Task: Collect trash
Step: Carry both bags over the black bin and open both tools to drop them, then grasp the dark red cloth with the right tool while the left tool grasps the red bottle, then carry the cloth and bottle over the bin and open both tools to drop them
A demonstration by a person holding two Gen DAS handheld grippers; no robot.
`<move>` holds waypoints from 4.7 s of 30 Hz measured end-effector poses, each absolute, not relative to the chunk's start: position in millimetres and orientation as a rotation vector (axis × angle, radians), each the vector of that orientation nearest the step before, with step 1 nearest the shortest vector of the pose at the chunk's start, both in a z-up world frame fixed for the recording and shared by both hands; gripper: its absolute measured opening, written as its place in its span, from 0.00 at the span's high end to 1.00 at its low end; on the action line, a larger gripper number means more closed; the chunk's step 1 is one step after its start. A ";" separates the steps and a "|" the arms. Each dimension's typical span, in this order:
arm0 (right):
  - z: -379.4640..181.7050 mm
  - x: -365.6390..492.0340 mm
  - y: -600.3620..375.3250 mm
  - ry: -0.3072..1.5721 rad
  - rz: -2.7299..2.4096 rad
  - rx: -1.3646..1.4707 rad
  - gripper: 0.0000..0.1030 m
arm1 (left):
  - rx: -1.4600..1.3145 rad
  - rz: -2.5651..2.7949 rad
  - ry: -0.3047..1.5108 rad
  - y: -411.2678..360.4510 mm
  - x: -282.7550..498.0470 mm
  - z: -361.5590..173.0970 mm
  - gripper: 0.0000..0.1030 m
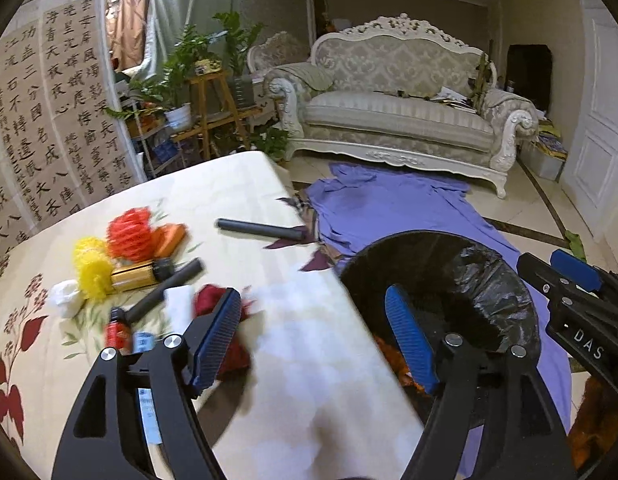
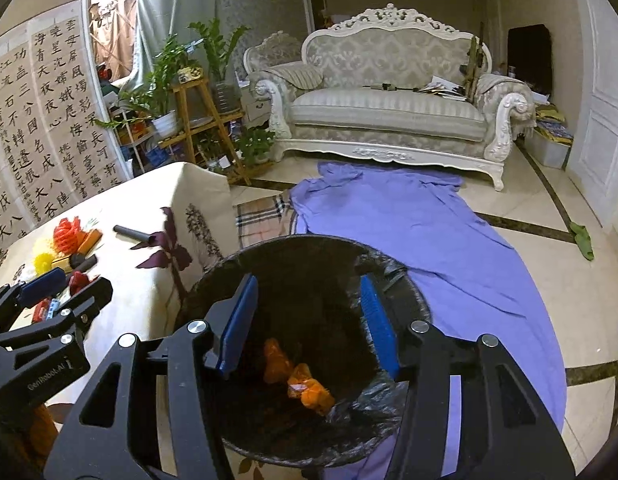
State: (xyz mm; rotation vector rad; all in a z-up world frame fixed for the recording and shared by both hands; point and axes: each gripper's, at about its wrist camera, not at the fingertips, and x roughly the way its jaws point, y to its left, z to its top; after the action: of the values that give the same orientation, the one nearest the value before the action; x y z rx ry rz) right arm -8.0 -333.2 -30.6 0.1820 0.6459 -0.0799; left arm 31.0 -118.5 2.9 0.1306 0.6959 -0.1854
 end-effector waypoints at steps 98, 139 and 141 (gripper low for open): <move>-19.1 8.9 -188.6 0.701 0.206 0.031 0.79 | 0.005 -0.029 0.671 16.6 7.2 0.2 0.76; -39.4 -1.6 -327.6 0.667 -0.025 0.147 0.72 | 0.159 -0.243 0.660 -154.5 38.7 -11.9 0.69; -40.1 -1.8 -330.5 0.667 -0.034 0.154 0.64 | 0.161 -0.231 0.657 -154.4 38.5 -12.6 0.59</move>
State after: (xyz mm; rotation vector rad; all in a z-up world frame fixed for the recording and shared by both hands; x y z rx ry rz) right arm -1.8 -330.5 -40.1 0.1543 0.6665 -0.0342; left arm 38.5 -154.4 -12.6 0.1612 0.6574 -0.2314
